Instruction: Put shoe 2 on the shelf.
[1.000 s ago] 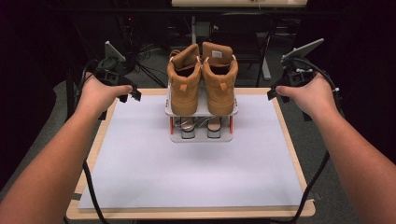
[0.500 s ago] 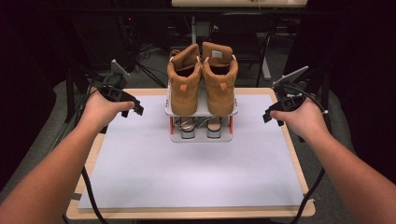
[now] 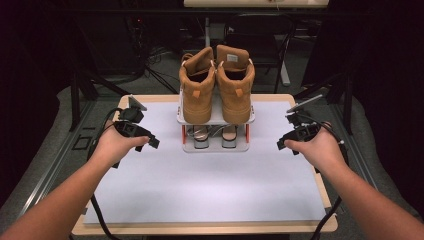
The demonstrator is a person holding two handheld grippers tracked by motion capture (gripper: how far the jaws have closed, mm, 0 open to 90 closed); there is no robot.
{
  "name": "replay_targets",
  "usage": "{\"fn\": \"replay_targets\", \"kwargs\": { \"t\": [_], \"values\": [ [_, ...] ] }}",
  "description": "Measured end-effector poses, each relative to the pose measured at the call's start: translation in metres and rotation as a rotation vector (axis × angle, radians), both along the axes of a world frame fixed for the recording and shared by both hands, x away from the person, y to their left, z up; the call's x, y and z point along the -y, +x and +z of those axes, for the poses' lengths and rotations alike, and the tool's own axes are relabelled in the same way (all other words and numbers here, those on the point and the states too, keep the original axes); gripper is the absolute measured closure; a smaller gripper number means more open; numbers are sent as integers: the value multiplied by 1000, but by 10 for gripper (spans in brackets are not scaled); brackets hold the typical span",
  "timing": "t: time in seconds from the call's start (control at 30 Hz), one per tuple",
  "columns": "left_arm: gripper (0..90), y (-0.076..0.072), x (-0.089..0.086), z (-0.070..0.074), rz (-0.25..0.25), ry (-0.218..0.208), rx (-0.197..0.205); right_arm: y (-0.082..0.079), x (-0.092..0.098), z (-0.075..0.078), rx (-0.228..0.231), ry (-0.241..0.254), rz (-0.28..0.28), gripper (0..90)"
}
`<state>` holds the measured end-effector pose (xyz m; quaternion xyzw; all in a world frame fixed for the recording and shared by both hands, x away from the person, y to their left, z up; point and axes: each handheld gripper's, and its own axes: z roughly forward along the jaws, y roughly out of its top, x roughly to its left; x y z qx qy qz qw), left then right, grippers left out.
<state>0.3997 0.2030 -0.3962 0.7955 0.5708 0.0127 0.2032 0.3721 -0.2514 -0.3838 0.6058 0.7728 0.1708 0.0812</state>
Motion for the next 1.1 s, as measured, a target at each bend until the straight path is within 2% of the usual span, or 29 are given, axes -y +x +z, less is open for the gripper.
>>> {"fn": "replay_targets", "kwargs": {
  "t": [0.07, 0.13, 0.2, 0.23, 0.33, 0.37, 0.4, 0.43, 0.47, 0.57, 0.6, 0.63, 0.67, 0.73, 0.77, 0.8, 0.83, 0.87, 0.93, 1.0, 1.03, 1.07, 1.1],
  "values": [
    [447, -4, -2, -5, -5, 19, 7, -4, -1, -8, 1, 0, 12, 493],
    [447, -8, -3, -9, -9, 20, 24, -7, -1, -17, 6, -17, 25, 493],
    [447, -12, -4, -14, -12, 25, 35, -10, 0, -24, -9, -29, 40, 491],
    [447, -14, -5, -17, -13, 22, 43, -12, 0, -30, -1, 6, 39, 488],
    [446, -18, -7, -29, -9, 27, 68, -18, -3, -44, 20, -10, 59, 480],
    [446, -20, -7, -33, -10, 35, 75, -20, -3, -48, 10, -32, 75, 480],
    [446, -21, -8, -37, -15, 39, 77, -21, -4, -53, 13, -33, 83, 480],
    [446, -22, -9, -41, -11, 29, 78, -23, -5, -59, 17, -10, 75, 480],
    [446, -24, -10, -45, -9, 15, 82, -24, -5, -64, 13, -11, 79, 480],
    [449, -31, -10, -55, -14, -7, 129, -29, -3, -77, 32, 19, 80, 480],
    [451, -33, -10, -58, -16, -15, 139, -31, -3, -79, 36, 11, 84, 481],
    [452, -36, -10, -62, -11, -23, 152, -34, -2, -82, 46, 18, 87, 481],
    [454, -38, -11, -65, -8, -38, 157, -37, -2, -86, 63, 50, 75, 481],
    [454, -42, -12, -72, -1, -63, 161, -42, -2, -91, 88, 61, 73, 481],
    [454, -44, -13, -76, 2, -76, 156, -44, -1, -92, 96, 49, 74, 481],
    [455, -45, -15, -79, 9, -89, 160, -46, -1, -95, 116, 64, 70, 480],
    [454, -47, -16, -83, 15, -105, 167, -49, 0, -97, 128, 58, 69, 480],
    [453, -48, -17, -86, 8, -115, 164, -51, 0, -99, 138, 58, 65, 481],
    [446, -51, -18, -94, -8, -144, 182, -54, 3, -102, 145, 42, 78, 481],
    [443, -54, -19, -103, -19, -138, 204, -57, 5, -109, 166, 102, 65, 480],
    [443, -55, -19, -107, -19, -126, 212, -58, 7, -111, 156, 92, 69, 480],
    [443, -56, -19, -111, -22, -119, 224, -59, 7, -117, 169, 125, 58, 479],
    [442, -58, -19, -115, -26, -120, 234, -61, 9, -120, 169, 105, 53, 478]
  ]
}}
